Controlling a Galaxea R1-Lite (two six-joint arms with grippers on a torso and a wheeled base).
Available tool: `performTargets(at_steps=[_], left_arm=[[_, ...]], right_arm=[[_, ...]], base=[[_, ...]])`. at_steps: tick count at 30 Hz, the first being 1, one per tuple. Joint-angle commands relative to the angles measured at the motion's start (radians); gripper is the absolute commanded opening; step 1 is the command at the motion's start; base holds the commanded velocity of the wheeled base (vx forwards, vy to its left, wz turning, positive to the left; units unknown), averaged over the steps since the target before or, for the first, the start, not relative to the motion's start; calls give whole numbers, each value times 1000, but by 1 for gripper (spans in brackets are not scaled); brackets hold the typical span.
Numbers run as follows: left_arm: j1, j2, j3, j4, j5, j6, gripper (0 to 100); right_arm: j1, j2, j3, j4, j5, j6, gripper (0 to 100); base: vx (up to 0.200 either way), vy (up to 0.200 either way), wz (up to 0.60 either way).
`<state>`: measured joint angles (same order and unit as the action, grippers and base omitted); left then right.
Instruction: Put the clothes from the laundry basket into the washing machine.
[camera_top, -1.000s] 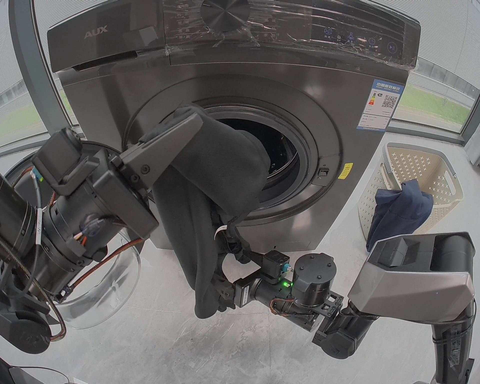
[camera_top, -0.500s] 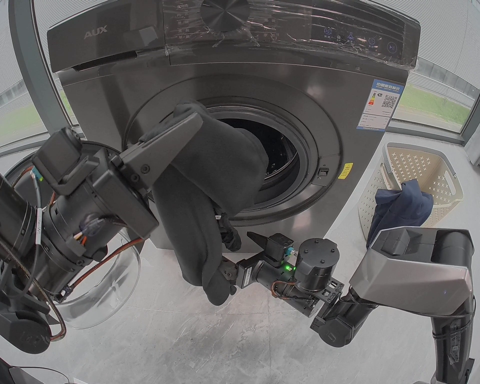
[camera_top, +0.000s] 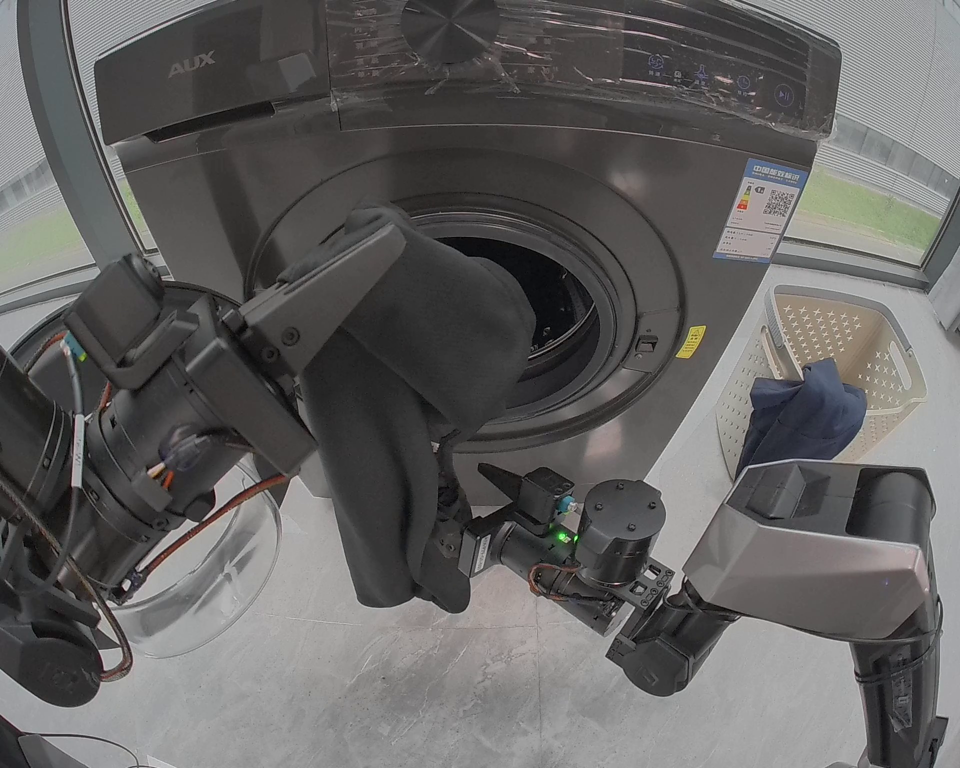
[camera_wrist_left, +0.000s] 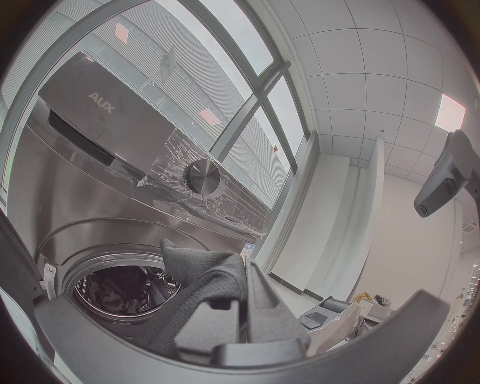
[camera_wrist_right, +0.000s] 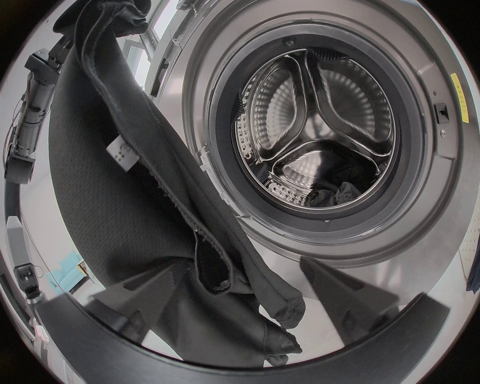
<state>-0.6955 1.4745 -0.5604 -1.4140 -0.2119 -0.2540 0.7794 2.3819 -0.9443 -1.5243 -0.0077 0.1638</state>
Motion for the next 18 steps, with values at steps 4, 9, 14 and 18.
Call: performTargets(at_steps=[4,9,14,18], left_arm=[[2,10,-1,0,0,-2,0],[18,13,2,1,0,-4,0],[51,13,4,7,-14,-4,0],[56,9,4,9,-15,-13,0]], right_arm=[[-11,-7,10,-4,-2,2,0],[-20,-109,91,-2,-3,2,0],[-54,-280,272,9,-6,0,0],[-95,-360,343,9,-6,0,0]], base=[[0,0,0],[0,0,0],[0,0,0],[0,0,0]])
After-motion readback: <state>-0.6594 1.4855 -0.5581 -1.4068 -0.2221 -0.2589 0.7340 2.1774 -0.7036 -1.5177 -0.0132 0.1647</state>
